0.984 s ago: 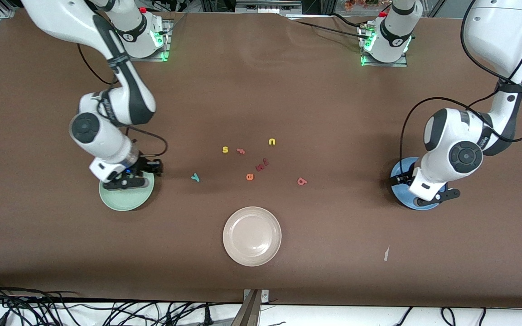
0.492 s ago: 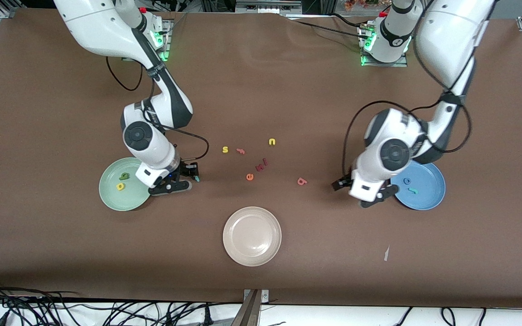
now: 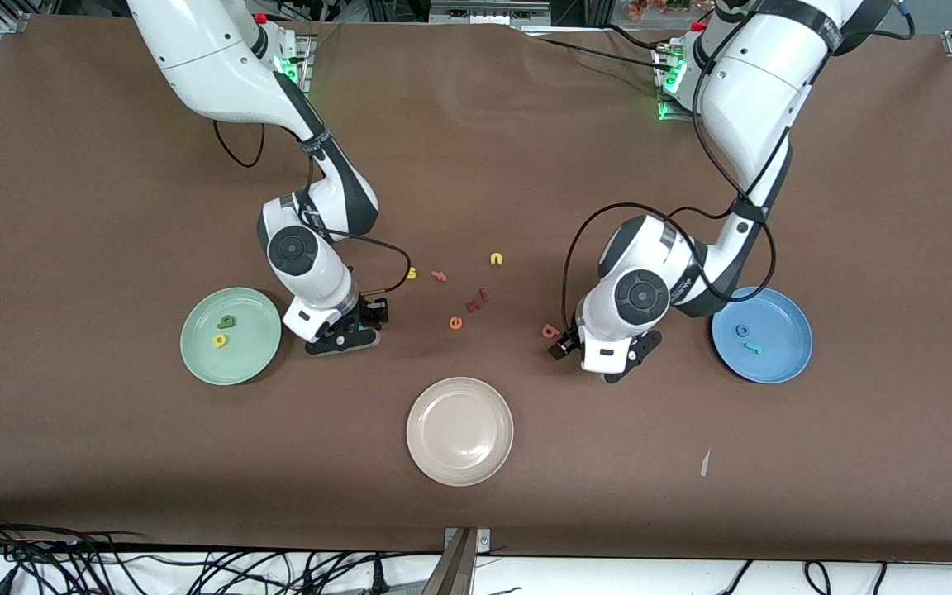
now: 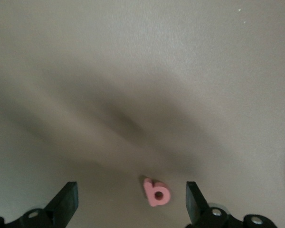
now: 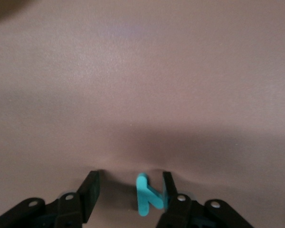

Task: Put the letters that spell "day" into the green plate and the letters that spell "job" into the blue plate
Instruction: 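Grasp the teal letter with the right gripper while the left gripper grasps the pink b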

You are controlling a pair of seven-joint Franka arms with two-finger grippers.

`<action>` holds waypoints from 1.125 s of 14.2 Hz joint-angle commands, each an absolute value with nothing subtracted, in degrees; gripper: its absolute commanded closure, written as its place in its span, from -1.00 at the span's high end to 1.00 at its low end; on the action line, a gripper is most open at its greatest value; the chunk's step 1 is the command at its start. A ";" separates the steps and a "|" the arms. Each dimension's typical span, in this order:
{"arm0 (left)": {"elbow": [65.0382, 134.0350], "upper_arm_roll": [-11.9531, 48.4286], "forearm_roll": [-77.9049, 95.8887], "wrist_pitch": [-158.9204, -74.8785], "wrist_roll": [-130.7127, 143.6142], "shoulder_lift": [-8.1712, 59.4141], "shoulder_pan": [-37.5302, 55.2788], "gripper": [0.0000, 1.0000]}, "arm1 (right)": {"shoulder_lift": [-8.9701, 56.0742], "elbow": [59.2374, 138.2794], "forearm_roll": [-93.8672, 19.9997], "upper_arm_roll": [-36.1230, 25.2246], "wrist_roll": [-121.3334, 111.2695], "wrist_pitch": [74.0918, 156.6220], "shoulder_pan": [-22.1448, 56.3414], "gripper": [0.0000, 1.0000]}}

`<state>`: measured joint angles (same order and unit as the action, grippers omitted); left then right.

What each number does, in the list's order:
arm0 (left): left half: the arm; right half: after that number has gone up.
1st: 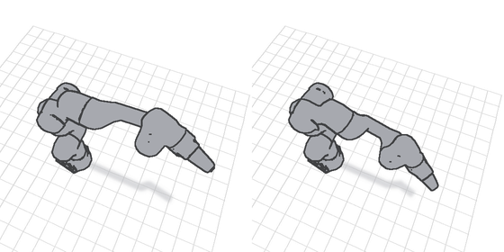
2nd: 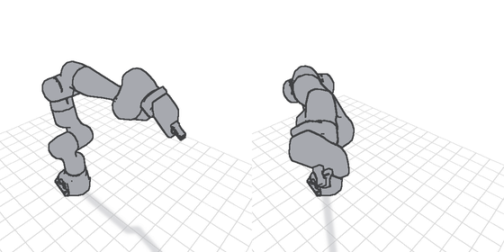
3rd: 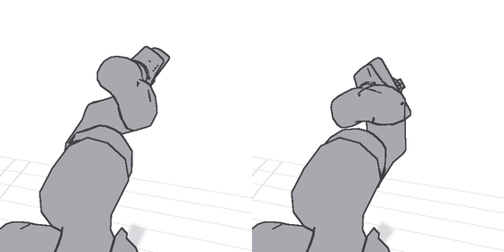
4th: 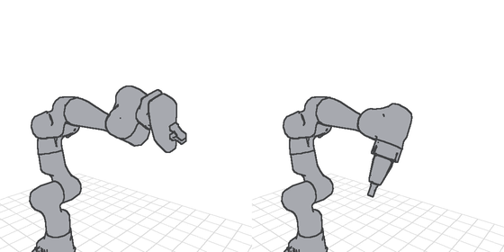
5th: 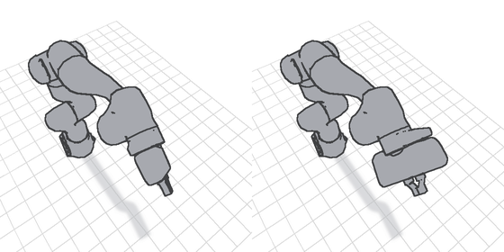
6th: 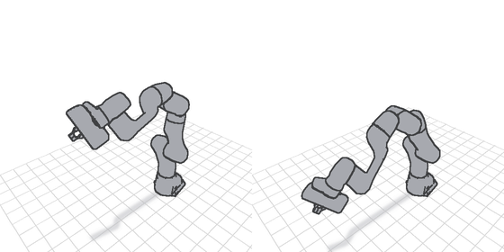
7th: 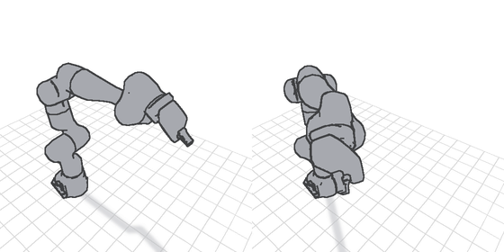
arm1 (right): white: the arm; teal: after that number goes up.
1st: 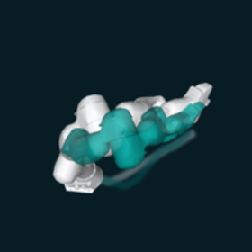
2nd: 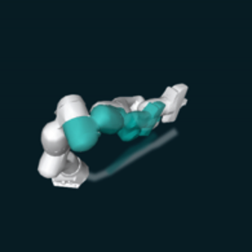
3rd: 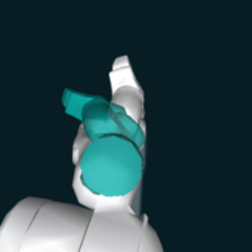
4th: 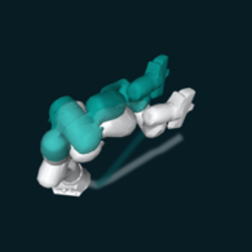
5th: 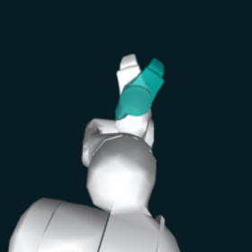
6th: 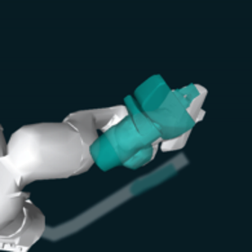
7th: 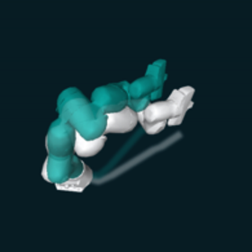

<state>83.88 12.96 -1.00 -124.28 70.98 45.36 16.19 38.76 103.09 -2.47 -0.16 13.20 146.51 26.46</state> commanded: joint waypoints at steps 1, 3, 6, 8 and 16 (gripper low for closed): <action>81.12 12.48 0.44 -127.95 76.88 48.16 18.27 1.00 | 38.94 104.06 -2.81 -0.79 13.54 147.39 26.81 0.22; 81.21 12.48 0.44 -128.58 79.09 48.51 18.98 0.98 | 38.76 105.11 -2.81 -0.79 13.45 148.35 26.81 0.22; 81.65 12.39 -0.26 -131.90 82.00 49.31 19.95 0.92 | 38.76 106.52 -2.81 -0.79 13.54 150.11 26.81 0.01; 82.61 12.39 -0.53 -133.50 82.53 49.31 20.21 0.81 | 38.76 108.45 -2.81 -0.79 13.54 152.39 26.81 -0.24; 84.81 12.22 -2.29 -132.71 82.00 49.13 20.30 0.58 | 37.36 109.95 -2.73 -1.67 11.16 153.11 26.46 -0.87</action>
<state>84.26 12.77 -1.31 -132.84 81.73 49.44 19.71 37.80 107.56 -2.58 -0.11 13.08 153.11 26.59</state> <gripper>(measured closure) 0.198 0.789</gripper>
